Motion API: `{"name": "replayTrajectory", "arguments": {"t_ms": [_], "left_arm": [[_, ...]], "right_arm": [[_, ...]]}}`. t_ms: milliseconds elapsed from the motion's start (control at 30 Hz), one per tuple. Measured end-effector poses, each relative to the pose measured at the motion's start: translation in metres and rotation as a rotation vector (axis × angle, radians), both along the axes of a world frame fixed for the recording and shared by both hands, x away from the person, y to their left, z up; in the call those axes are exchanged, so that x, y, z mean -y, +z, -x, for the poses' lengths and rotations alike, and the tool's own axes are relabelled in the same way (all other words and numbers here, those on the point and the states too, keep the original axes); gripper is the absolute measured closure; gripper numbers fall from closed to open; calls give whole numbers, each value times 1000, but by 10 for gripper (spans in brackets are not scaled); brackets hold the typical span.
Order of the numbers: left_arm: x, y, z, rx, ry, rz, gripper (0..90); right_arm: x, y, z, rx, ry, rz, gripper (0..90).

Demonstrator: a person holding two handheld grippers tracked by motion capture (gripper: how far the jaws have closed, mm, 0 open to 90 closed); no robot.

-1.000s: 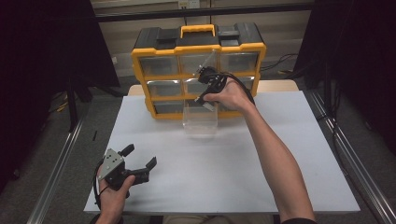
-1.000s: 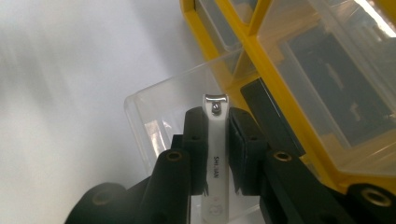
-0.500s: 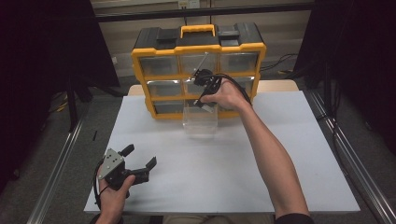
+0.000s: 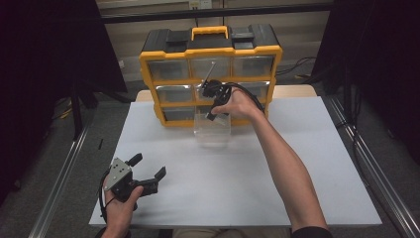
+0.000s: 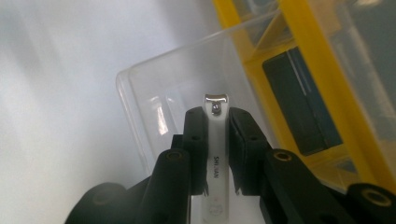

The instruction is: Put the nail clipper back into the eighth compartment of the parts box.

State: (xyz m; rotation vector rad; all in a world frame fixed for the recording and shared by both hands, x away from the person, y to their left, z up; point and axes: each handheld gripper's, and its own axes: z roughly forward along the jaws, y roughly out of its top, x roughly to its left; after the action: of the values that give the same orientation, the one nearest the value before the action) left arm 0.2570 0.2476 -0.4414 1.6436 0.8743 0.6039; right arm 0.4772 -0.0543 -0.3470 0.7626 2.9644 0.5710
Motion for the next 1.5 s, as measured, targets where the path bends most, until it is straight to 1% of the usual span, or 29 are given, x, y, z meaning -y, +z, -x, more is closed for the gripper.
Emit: {"name": "replayTrajectory", "arguments": {"t_ms": [33, 67, 100, 167, 200, 233, 367, 400, 433, 467, 500, 533, 567, 600, 667, 733, 767, 900, 967, 1000, 1033, 1067, 1133, 1167, 1233, 1333, 1367, 1467, 1500], "left_arm": [[0, 0, 0, 0, -1, 0, 38], [0, 0, 0, 0, -1, 0, 38], [0, 0, 0, 1, 0, -1, 38], [0, 0, 0, -1, 3, -3, 38], [0, 0, 0, -3, 4, -5, 38], [0, 0, 0, -1, -1, -4, 38], [0, 0, 0, -2, 1, -5, 38], [0, 0, 0, -3, 1, -5, 38], [1, 0, 0, -3, 0, -5, 38], [1, 0, 0, -4, 0, -6, 38], [1, 0, 0, -4, -3, -9, 38], [1, 0, 0, -5, -2, -11, 38], [1, 0, 0, -5, 1, -14, 38], [1, -1, -1, -5, 2, -13, 38], [1, -1, -1, -6, 3, -12, 38], [1, -1, -1, -5, 3, -12, 38], [1, -1, -1, -5, 3, -12, 38], [0, -1, -1, -6, 1, -8, 38], [1, -1, -1, -6, 1, -9, 38], [1, -1, -1, -6, 0, -10, 38], [1, -1, -1, -5, -1, -9, 38], [1, -1, -1, -6, 2, -12, 38], [1, -1, -1, -5, -1, -11, 38], [1, -1, -1, -4, -2, -11, 38], [1, -1, -1, -5, 3, -13, 38], [1, -1, -1, -6, 2, -15, 38], [1, -1, -1, -6, 2, -15, 38], [1, -1, -1, -5, 3, -17, 38], [1, -1, -1, -4, 1, -19, 38]], "right_arm": [[-1, -2, 1, 10, 0, 0, 780], [-2, -3, 2, 2, -17, 1, 780], [0, -5, 0, 5, 26, 3, 780], [0, -8, 1, 1, 25, 1, 780], [-1, -9, 2, -5, 4, 0, 780], [0, -11, 1, -2, 20, 3, 780], [2, -16, 2, -13, 13, 4, 780], [2, -18, 3, -6, 1, -5, 780], [4, -18, 2, -8, 24, 8, 780], [4, -20, 3, -7, 8, -4, 780], [5, -21, 3, -15, 8, 1, 780], [6, -22, 3, -5, 26, 2, 780], [4, -23, 5, -17, -5, -2, 780], [4, -24, 6, -17, -12, 0, 780], [7, -27, 4, -5, 21, -2, 780], [6, -29, 5, -8, 18, 4, 780], [5, -30, 6, -18, -6, -2, 780], [5, -34, 7, -21, -22, -1, 779], [6, -35, 5, -9, -1, 4, 778], [5, -36, 6, -8, -6, -6, 778], [6, -38, 5, 12, 7, -9, 778], [5, -37, 7, 0, -14, -8, 776], [6, -38, 6, -8, -6, -10, 772], [6, -38, 7, 2, -23, -9, 773], [7, -38, 7, -2, -40, -29, 761], [9, -37, 8, 2, -40, -69, 733], [10, -36, 9, 13, -43, -69, 721], [12, -33, 10, 24, -63, -108, 683], [14, -32, 10, 38, -51, -120, 671]]}}
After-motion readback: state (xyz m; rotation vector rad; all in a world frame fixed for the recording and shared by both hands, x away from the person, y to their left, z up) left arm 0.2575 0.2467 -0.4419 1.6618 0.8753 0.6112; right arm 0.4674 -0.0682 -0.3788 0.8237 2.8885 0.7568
